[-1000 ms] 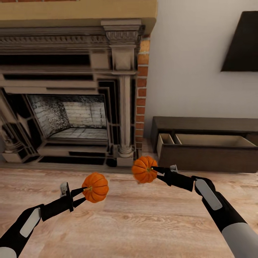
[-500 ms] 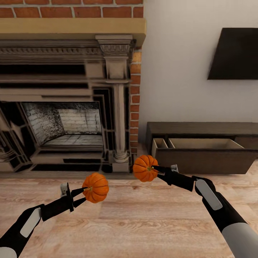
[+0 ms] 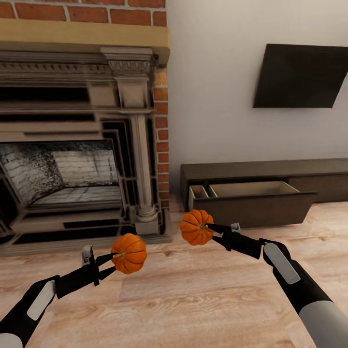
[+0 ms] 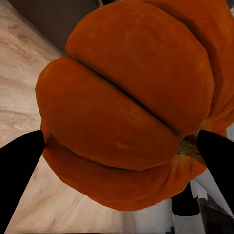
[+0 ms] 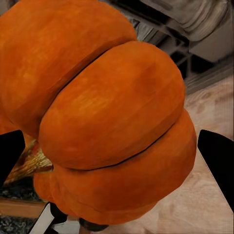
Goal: Place each of the two pumpkins and all three candles from the living room inside a cabinet in the living room (use any cabinet), then make sure every cabinet is closed, and position the cauldron so it is next to a table in the living room.
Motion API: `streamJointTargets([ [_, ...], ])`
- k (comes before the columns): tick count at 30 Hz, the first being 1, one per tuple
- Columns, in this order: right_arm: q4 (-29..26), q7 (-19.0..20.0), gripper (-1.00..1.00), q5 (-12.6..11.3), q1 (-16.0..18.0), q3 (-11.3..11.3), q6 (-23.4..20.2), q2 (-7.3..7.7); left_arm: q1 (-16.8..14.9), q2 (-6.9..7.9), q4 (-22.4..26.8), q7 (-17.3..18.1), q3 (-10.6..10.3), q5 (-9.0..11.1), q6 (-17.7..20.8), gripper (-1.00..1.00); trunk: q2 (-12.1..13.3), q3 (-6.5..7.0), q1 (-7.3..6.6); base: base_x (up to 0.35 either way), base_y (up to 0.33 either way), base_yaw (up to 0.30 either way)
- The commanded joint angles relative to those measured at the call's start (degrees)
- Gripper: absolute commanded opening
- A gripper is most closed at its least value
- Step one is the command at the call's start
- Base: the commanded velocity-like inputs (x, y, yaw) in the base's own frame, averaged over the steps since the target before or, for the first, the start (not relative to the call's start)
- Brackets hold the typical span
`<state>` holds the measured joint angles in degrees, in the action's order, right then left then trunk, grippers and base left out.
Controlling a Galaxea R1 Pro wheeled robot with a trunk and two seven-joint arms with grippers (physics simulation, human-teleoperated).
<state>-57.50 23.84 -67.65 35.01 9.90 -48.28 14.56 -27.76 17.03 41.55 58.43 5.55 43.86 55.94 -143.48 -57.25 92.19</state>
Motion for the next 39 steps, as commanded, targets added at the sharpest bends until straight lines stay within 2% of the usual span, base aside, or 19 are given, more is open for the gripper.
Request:
streamJointTargets([
  [1,0.1,0.1,-1.00,-0.2,0.1,0.1,-0.1,0.03,0.0,0.01,0.0,0.2,0.1,0.1,0.3,-1.00,0.0,0.13,-0.04,0.000,0.000,-0.254],
  [12,0.1,0.1,-1.00,-0.3,0.1,0.0,-0.1,0.03,0.0,0.02,0.1,0.2,0.1,0.1,0.3,-1.00,0.1,2.08,-0.32,0.000,0.000,-0.254],
  [22,0.2,0.1,-1.00,-0.3,0.1,0.0,-0.1,0.03,0.0,0.03,0.0,0.2,0.1,0.1,0.3,-1.00,0.1,1.63,-0.32,0.000,0.000,-0.254],
  [29,0.2,0.1,-1.00,-0.3,0.1,0.0,-0.1,0.03,0.0,0.02,0.1,0.2,0.1,0.1,0.3,-1.00,0.2,2.87,-0.50,0.000,0.000,-0.254],
  [39,0.2,0.1,-1.00,-0.3,0.1,0.0,-0.1,0.03,0.0,-0.05,0.1,0.2,0.1,0.1,0.3,-1.00,4.0,4.24,-2.59,0.000,0.000,-0.254],
])
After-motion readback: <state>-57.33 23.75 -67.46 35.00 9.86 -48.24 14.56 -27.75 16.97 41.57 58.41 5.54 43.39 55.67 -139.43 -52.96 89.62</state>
